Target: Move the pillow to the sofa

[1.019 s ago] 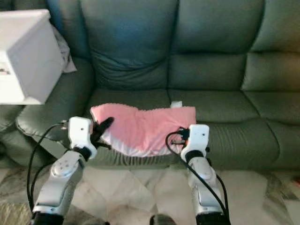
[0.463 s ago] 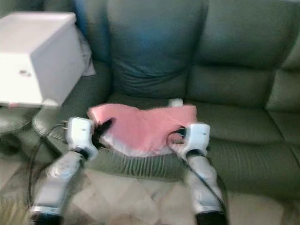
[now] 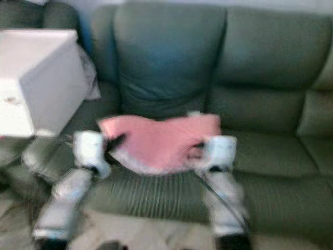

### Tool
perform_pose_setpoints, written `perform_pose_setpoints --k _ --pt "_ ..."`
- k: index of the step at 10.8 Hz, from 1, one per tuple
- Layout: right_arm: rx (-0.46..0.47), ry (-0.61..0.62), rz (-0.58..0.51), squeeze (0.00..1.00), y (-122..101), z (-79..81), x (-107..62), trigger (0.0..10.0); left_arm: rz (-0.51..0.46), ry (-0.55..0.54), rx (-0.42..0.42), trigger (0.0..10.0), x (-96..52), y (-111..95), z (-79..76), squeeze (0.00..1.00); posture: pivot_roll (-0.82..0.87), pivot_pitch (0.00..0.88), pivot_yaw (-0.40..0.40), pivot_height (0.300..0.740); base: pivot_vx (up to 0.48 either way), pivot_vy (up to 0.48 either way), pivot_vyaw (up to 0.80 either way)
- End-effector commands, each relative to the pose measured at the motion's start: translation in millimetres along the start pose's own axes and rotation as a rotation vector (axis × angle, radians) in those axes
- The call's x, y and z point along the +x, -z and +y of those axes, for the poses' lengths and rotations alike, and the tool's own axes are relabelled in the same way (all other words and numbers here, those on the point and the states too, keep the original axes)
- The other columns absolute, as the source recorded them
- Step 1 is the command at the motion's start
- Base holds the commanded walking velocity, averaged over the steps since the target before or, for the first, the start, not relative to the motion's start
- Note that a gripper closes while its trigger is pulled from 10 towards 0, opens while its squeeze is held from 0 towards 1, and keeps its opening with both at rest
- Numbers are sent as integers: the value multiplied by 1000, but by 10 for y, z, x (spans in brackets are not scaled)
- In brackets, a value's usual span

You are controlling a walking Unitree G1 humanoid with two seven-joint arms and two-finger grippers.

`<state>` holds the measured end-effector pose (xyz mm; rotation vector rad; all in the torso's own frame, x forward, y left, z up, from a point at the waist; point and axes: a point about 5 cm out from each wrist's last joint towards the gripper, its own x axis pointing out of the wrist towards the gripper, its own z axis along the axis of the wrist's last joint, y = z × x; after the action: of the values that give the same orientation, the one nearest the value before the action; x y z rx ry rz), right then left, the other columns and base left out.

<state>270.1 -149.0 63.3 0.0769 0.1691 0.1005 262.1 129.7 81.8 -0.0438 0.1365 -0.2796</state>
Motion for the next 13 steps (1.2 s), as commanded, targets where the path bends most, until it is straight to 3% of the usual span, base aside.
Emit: perform_pose_setpoints --k 1,5,10,13 --pt "-16 37 -18 0 -54 -126 -8 10000 -24 42 7 10000 48 -54 -132 0 -21 0 -1 740 0 0 0" --pt "-7 48 -10 0 -31 -128 -20 10000 8 -62 51 10000 91 65 30 0 -26 0 0 740 0 0 0" --pt "4 59 -15 0 -59 -143 37 10000 -35 -84 71 10000 247 -45 124 0 -27 0 6 740 0 0 0" --pt "27 101 -11 0 -66 -164 51 10000 12 -126 148 10000 249 14 332 0 -18 0 30 740 0 0 0"
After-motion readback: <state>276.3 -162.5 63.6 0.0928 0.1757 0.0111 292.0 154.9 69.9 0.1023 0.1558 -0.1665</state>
